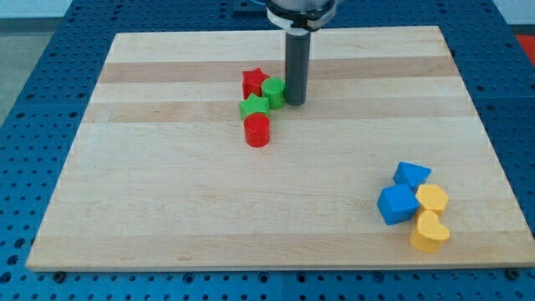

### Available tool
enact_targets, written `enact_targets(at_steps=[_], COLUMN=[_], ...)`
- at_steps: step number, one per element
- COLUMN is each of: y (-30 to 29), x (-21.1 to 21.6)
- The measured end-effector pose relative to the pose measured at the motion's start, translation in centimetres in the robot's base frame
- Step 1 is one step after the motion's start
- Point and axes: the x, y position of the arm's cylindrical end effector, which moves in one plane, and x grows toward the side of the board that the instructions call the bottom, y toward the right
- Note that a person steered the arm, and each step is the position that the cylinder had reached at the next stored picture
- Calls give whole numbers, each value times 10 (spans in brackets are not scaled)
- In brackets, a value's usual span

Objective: Move your arm to the left of the red star

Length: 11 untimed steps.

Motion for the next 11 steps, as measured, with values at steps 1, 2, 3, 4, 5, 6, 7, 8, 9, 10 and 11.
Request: enact_targets(at_steps=[1,2,3,4,5,6,7,8,9,10,11], y=[-18,-26,-11,42,65,42,-12,-65,-105,-131,-132], x=[-5,-5,-5,-32,-98,-150,-142,-115,-100,-76,-40])
